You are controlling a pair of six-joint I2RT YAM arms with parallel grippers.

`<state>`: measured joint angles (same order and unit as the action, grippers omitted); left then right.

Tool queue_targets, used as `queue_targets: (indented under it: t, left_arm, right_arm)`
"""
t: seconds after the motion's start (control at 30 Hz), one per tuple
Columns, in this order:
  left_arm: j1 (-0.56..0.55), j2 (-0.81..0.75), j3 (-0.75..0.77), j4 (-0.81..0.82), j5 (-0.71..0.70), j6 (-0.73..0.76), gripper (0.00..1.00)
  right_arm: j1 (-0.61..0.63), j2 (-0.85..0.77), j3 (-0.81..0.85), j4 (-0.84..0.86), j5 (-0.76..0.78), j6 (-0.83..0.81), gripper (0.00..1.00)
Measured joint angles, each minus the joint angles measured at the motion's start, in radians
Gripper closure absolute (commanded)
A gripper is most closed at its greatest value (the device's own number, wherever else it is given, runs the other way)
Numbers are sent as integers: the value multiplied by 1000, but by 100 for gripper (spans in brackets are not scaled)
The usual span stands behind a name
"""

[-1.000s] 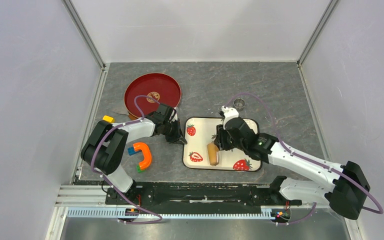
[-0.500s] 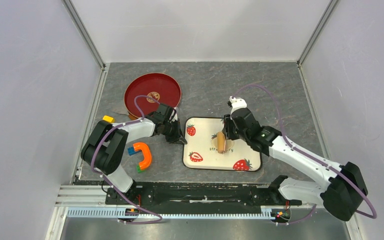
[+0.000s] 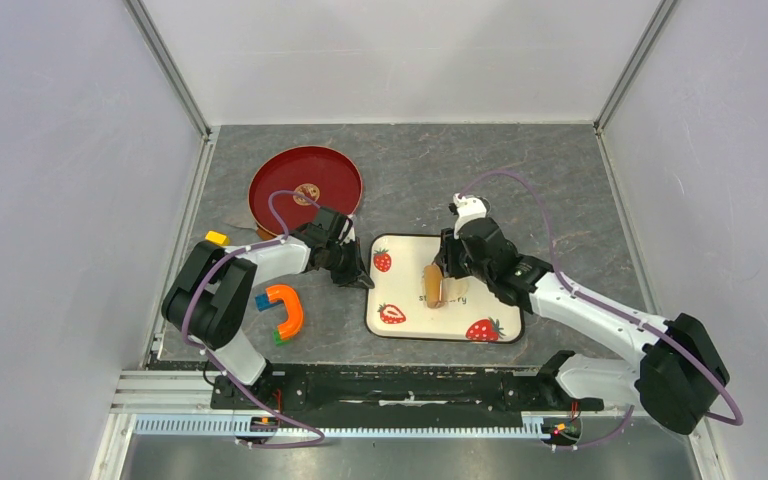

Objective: Roll out the dumpling wrappers from the dough

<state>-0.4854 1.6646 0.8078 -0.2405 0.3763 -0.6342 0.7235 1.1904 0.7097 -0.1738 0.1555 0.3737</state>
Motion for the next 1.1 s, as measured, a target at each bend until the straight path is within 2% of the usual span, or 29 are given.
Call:
queue_targets:
  t: [0.53, 0.87, 1.1]
  left_arm:
    - [0, 0, 0, 0, 0, 0, 98]
    - [0, 0, 0, 0, 0, 0, 98]
    - [0, 0, 0, 0, 0, 0, 98]
  right_arm:
    - [59, 20, -29, 113, 38, 20, 100]
    - [76, 27, 22, -11, -72, 72, 100]
    - [-10, 17, 95, -91, -159, 77, 100]
